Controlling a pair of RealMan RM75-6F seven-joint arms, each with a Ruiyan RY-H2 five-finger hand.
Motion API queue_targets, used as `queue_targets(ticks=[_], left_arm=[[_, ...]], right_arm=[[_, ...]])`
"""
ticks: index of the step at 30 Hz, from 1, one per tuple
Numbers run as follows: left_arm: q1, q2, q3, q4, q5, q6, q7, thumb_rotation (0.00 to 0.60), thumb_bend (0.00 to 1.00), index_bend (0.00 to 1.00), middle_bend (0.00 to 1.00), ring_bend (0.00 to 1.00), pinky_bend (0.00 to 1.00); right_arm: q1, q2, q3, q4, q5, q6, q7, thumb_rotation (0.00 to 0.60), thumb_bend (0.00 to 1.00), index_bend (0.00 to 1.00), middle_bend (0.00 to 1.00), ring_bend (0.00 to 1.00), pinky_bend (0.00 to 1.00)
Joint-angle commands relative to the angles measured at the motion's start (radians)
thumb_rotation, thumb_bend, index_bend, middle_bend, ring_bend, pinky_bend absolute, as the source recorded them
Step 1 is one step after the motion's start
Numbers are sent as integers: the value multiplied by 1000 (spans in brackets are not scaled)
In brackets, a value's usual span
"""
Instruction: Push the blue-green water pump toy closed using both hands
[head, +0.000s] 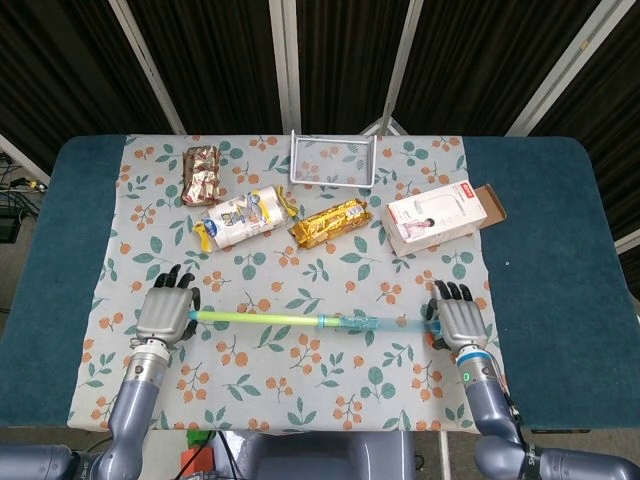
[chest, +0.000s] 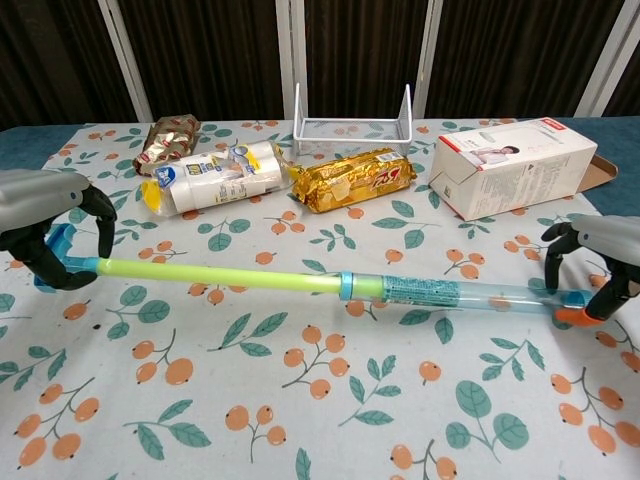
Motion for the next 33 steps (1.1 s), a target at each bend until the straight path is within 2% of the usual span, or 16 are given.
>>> queue_targets(ticks=[1,15,33], left_arm=[[-2,-3,1,-6,3,3,2,600,512,580,171,11,129],[-27,-42,-9,-49,17,36,45,600,513,588,176,11,129],[-69,-108,-37,-63,0,69,102,600,512,591,180,11,129]], right_arm=[[2,8,0,-16,-9,6,2,600,435,642,106,0,0],[13,41,10,-107,-31,28,8,600,435,656,115,0,0],[27,45,-10,-203,-74,47,4,600,436,657,115,0,0]])
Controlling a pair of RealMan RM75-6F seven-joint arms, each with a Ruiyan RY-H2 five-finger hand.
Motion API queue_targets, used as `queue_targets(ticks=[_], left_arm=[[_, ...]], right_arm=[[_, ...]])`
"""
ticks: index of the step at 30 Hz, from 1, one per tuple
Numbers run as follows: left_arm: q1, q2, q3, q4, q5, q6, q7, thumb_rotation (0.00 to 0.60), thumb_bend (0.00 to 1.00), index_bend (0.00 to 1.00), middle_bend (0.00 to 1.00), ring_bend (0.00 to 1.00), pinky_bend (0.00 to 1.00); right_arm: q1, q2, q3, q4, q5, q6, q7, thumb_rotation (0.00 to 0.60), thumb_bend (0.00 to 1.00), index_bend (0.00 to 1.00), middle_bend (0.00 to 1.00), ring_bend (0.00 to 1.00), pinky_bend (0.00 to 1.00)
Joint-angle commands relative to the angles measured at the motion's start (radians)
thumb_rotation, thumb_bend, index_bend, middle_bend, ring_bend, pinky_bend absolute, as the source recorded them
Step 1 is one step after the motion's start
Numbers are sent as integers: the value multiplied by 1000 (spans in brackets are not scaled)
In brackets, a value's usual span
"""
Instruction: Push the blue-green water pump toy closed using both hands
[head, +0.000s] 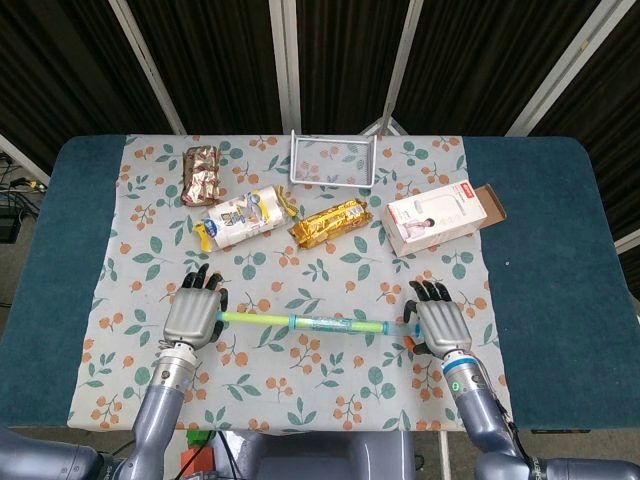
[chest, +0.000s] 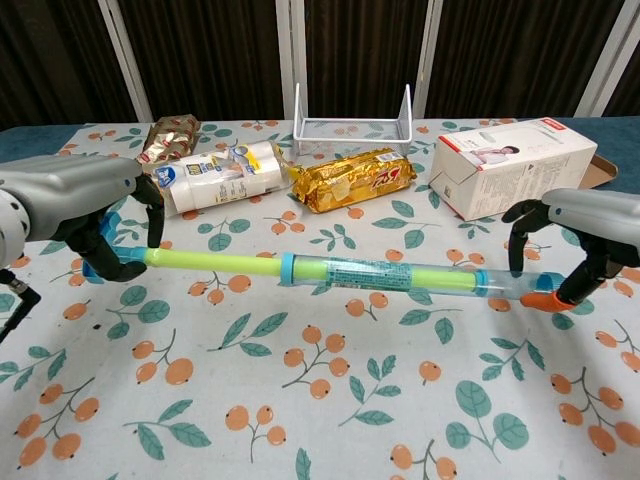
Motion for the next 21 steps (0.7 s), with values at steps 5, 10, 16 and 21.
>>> queue_targets(ticks=[5,10,16,21], left_arm=[[-16,-34,-4,-1,-6,11,20,600,512,592,181,11,129],[-24,-55,-6,1,-8,16,24,600,512,595,183,11,129],[-32,-76,-9,5,-11,19,29,600,512,599,184,11,129],[-37,-91,-12,10,-17,21,33,600,512,600,185,11,129]], right_arm=[[9,-8,-4,-22,-8,10,-9,600,436,658,115,0,0],[11,-18,-9,-24,-3,19,-15,600,436,658,115,0,0],[16,-27,-8,-26,5,25,-19,600,437,658,115,0,0],[21,-33,-5,-33,8,30,-21,600,437,658,115,0,0]])
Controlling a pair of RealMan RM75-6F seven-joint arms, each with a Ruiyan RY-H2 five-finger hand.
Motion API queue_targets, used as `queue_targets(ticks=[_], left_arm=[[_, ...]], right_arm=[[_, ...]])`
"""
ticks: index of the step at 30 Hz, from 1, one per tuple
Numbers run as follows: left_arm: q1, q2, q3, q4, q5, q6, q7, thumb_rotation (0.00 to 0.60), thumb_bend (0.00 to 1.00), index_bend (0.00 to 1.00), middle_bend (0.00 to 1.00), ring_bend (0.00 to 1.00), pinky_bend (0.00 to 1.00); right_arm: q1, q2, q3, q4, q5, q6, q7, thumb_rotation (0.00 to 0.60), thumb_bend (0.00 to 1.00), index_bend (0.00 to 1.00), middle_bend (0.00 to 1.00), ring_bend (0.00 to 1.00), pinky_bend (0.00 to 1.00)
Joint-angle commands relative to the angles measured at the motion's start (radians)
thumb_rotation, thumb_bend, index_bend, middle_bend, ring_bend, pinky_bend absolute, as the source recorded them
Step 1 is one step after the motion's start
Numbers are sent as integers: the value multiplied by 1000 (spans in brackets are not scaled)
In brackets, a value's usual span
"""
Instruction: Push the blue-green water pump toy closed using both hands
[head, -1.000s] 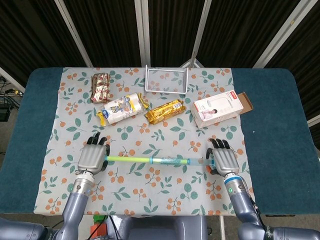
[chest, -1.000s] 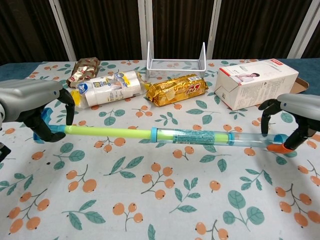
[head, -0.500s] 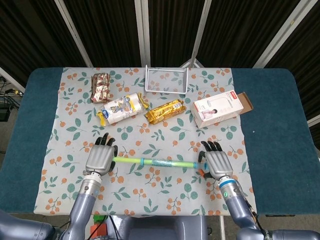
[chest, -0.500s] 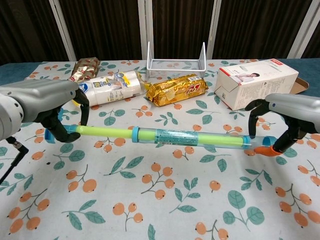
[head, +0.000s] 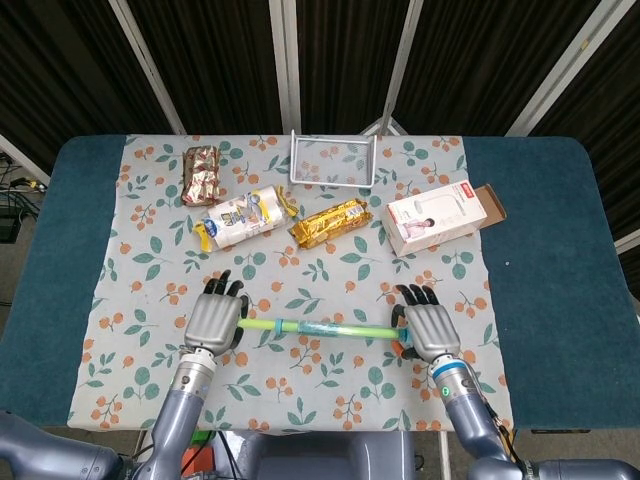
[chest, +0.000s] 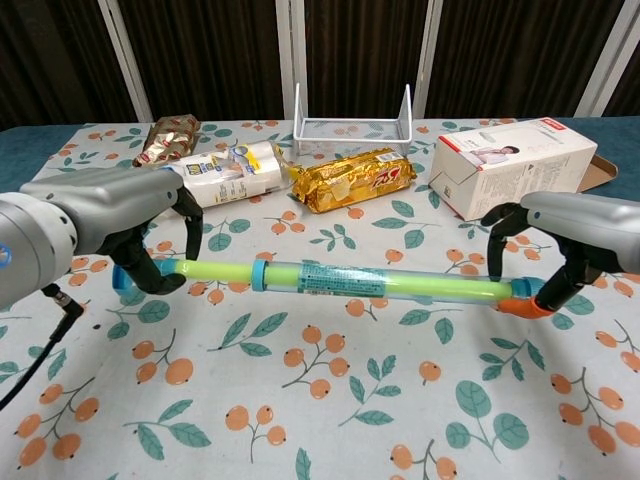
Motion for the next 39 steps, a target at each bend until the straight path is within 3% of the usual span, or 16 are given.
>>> queue_targets(ticks=[1,22,24,26,28,30,34,39], left_arm=[[-3,-6,0,3,-2,1,2,600,512,600,185,11,129],[-19,-56,-6,18,-4,4,4,600,512,598,183,29,129],[-19,-58,-6,18,-3,6,5,600,507,572,168,29,129],[-18,-57,-5,17,-2,7,5,600,475,513,142,29,129],[-16,-52,-4,15,-2,6,1,600,398,419,109,27,129],[-12,-45,-2,11,-2,1,-7,600,331,325,90,26,129],[-4,-27,7,3,8,-9,-28,600,254,187,75,23,129],[12,5,24,-14,29,-17,-57,600,244,177,74,22,129]], right_arm=[[2,-2,1,-3,2,1,0,600,437,658,115,0,0],[13,-13,-3,-20,14,19,-11,600,438,652,115,0,0],[12,-9,-5,-19,16,19,-10,600,439,595,113,0,0],[11,-3,-9,-16,16,14,-7,600,439,442,88,0,0],[9,7,-15,-13,19,4,-1,600,438,142,20,0,0],[8,18,-20,-12,31,-5,0,600,438,21,0,0,0],[8,37,-24,-9,39,-12,3,600,438,0,0,0,0],[0,59,-34,-4,19,-8,12,600,438,0,0,0,0]])
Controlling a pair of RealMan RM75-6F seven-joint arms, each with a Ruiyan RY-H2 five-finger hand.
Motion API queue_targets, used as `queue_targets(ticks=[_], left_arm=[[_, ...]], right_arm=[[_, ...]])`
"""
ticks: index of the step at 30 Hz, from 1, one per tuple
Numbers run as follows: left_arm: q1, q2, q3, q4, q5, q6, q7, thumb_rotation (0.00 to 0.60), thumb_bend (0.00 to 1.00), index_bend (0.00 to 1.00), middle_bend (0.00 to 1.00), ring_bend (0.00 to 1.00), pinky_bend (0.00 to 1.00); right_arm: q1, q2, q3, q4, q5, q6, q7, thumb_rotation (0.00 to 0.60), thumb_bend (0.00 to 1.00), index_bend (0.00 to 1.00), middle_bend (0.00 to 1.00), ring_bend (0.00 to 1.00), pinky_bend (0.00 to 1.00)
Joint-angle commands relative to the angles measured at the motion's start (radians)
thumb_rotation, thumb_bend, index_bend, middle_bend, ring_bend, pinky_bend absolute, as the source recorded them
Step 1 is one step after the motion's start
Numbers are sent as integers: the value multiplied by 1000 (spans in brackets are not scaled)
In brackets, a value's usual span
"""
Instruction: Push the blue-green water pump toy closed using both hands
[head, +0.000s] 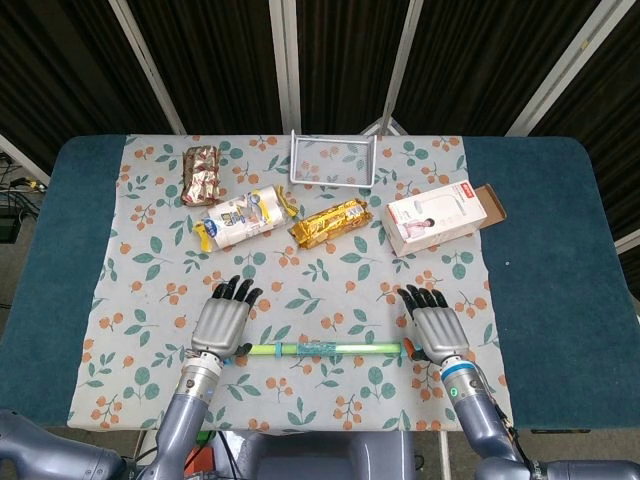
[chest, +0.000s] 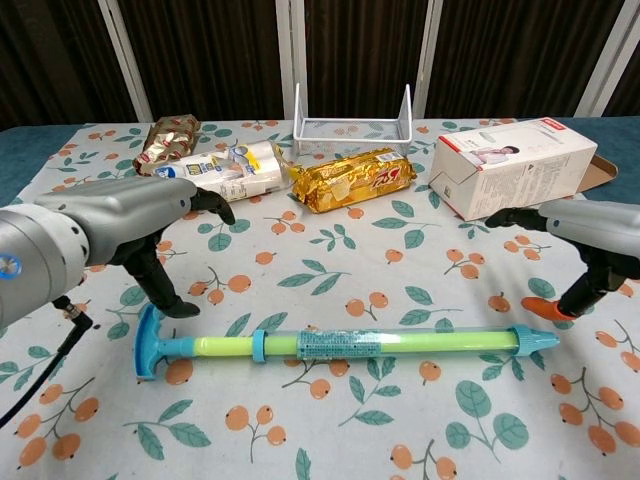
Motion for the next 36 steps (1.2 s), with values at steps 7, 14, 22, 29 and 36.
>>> queue_targets(ticks=[7,14,22,29,36], left_arm=[[83,175,70,-84,121,-22,-150,600,245,193,77,21,121],[179,377,147,-111,298,-40,-358,600,244,157,75,20,121],[350,595,275,-56,579,29,-659,600,243,114,63,19,106],[524,682,379,108,778,156,-936,600,242,0,7,0,95],[629,675,389,253,858,245,-1066,600,241,0,0,0,73]], right_arm=[[-64,101,-32,-8,-102,3,115,600,438,0,0,0,0],[-145,194,-71,20,-246,18,266,600,414,0,0,0,0],[-292,330,-152,43,-523,102,526,600,406,0,0,0,0],[-447,388,-244,153,-763,285,630,600,408,0,0,0,0],[-545,360,-244,269,-846,419,636,600,408,0,0,0,0]])
